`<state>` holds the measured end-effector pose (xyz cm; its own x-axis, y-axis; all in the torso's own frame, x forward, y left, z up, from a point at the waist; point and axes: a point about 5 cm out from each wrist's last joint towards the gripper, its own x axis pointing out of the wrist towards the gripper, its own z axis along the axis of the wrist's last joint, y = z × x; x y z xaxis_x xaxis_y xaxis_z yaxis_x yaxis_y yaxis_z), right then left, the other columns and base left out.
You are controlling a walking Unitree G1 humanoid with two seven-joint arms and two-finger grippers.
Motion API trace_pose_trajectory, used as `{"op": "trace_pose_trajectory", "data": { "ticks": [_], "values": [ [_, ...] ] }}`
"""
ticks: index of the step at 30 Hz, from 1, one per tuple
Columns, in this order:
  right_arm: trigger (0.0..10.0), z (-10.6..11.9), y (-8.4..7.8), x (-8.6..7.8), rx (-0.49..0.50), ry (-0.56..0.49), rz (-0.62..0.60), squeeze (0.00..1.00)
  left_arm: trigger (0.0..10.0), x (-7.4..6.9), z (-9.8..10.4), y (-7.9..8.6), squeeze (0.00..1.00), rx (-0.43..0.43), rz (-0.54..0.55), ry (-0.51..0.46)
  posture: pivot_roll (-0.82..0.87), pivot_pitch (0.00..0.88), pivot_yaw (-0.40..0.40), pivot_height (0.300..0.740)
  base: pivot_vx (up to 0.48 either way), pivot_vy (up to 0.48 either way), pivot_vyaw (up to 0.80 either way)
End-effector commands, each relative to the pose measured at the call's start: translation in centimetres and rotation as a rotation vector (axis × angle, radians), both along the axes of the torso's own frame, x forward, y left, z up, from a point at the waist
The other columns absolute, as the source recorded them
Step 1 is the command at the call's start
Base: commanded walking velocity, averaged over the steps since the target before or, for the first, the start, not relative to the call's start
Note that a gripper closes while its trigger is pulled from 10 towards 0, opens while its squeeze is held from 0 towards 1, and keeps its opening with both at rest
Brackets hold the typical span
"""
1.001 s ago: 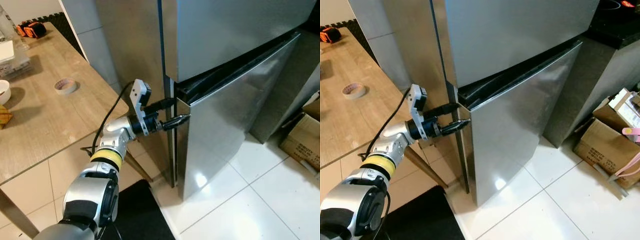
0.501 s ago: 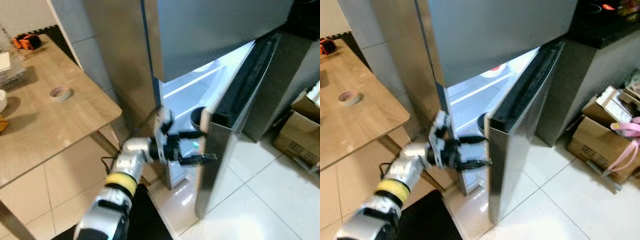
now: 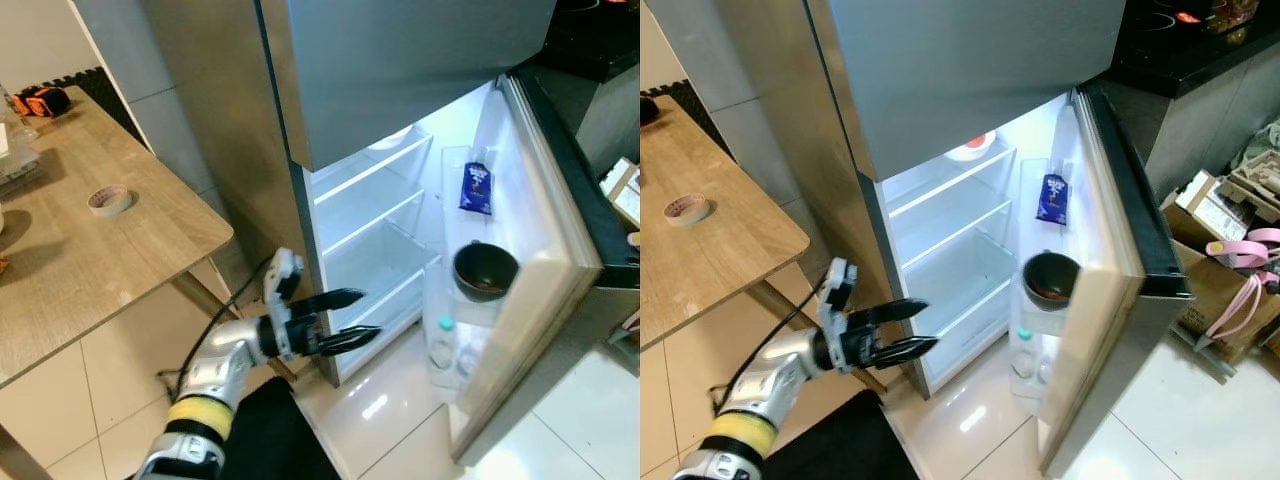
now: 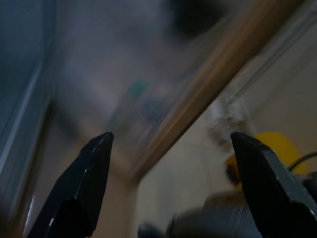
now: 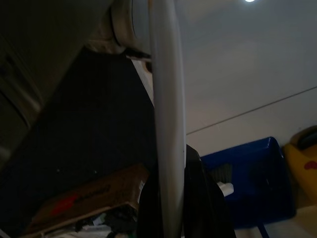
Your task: Restocking fridge
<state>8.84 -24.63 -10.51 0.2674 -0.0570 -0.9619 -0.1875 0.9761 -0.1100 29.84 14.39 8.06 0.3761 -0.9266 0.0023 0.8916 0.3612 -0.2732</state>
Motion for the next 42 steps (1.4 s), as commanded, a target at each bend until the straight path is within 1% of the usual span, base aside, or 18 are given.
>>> {"op": "trace_pose_trajectory", "data": {
  "ticks": [1,5,6,7,8,10,11,13,14,16,18,20,22,23,27,29,32,42],
  "values": [
    [10.0,-0.1,0.6,0.2,0.022,-0.021,-0.007,0.00,10.0,-1.4,-3.3,2.6,0.00,0.111,0.130,0.120,-0.14,0.090,0.068,0.740,0.000,0.000,0.00],
    [10.0,0.9,1.7,4.0,0.088,-0.178,0.077,0.00,10.0,-4.0,-7.6,4.9,0.00,0.201,0.336,0.308,-0.14,0.080,0.064,0.740,0.000,0.000,0.00],
    [10.0,0.9,1.7,4.0,0.088,-0.178,0.077,0.00,10.0,-4.0,-7.6,4.9,0.00,0.201,0.336,0.308,-0.14,0.080,0.064,0.740,0.000,0.000,0.00],
    [10.0,1.3,2.0,5.1,0.101,-0.221,0.101,0.00,10.0,-4.6,-8.4,5.3,0.00,0.223,0.386,0.346,-0.14,0.073,0.062,0.740,0.000,0.000,0.00],
    [10.0,1.3,2.0,5.1,0.101,-0.221,0.101,0.00,10.0,-4.6,-8.4,5.3,0.00,0.223,0.386,0.346,-0.14,0.073,0.062,0.740,0.000,0.000,0.00],
    [10.0,2.2,2.3,7.2,0.120,-0.296,0.146,0.00,10.0,-5.8,-9.8,5.9,0.00,0.267,0.469,0.411,-0.14,0.066,0.061,0.740,0.000,0.000,0.00],
    [10.0,2.2,2.3,7.2,0.120,-0.296,0.146,0.00,10.0,-5.8,-9.8,5.9,0.00,0.267,0.469,0.411,-0.14,0.066,0.061,0.740,0.000,0.000,0.00],
    [10.0,3.4,3.3,9.9,0.175,-0.381,0.245,0.00,10.0,-7.6,-11.6,6.4,0.00,0.326,0.544,0.492,-0.14,0.058,0.060,0.740,0.000,0.000,0.00],
    [10.0,3.4,3.3,9.9,0.175,-0.381,0.245,0.00,10.0,-7.6,-11.6,6.4,0.00,0.326,0.544,0.492,-0.14,0.058,0.060,0.740,0.000,0.000,0.00],
    [10.0,5.1,5.2,12.6,0.267,-0.458,0.419,0.00,10.0,-9.5,-13.2,7.2,0.00,0.376,0.659,0.577,-0.14,0.047,0.056,0.740,0.000,0.000,0.00],
    [10.0,5.1,5.2,12.6,0.267,-0.458,0.419,0.00,10.0,-9.5,-13.2,7.2,0.00,0.376,0.659,0.577,-0.14,0.047,0.056,0.740,0.000,0.000,0.00],
    [10.0,6.8,6.6,14.8,0.329,-0.530,0.527,0.00,10.0,-10.6,-14.1,7.8,0.00,0.406,0.760,0.628,-0.14,0.041,0.049,0.740,0.000,0.000,0.00],
    [10.0,8.8,7.3,17.2,0.349,-0.641,0.549,0.00,10.0,-11.5,-14.7,8.3,0.00,0.431,0.842,0.666,-0.14,0.040,0.048,0.740,0.000,0.000,0.00],
    [10.0,8.8,7.3,17.2,0.349,-0.641,0.549,0.00,10.0,-11.5,-14.7,8.3,0.00,0.431,0.842,0.666,-0.14,0.040,0.048,0.740,0.000,0.000,0.00],
    [10.0,12.3,6.3,21.1,0.171,-0.811,0.499,0.00,10.0,-13.2,-15.7,8.6,0.00,0.459,0.937,0.742,-0.14,0.039,0.046,0.740,0.000,0.000,0.00],
    [10.0,12.7,6.1,21.6,0.144,-0.830,0.493,0.00,10.0,-13.5,-15.9,8.6,0.00,0.462,0.946,0.752,-0.14,0.039,0.046,0.740,0.000,0.000,0.00],
    [10.0,15.2,4.3,23.6,0.034,-0.911,0.423,0.00,10.0,-14.8,-16.5,8.6,0.00,0.467,0.987,0.797,-0.15,0.038,0.040,0.740,0.000,0.000,0.00],
    [10.0,17.9,0.8,25.1,-0.157,-0.971,0.285,0.00,10.0,-15.6,-16.8,8.7,0.00,0.471,1.026,0.822,-0.14,0.037,0.034,0.740,0.000,0.000,0.00]
  ]
}}
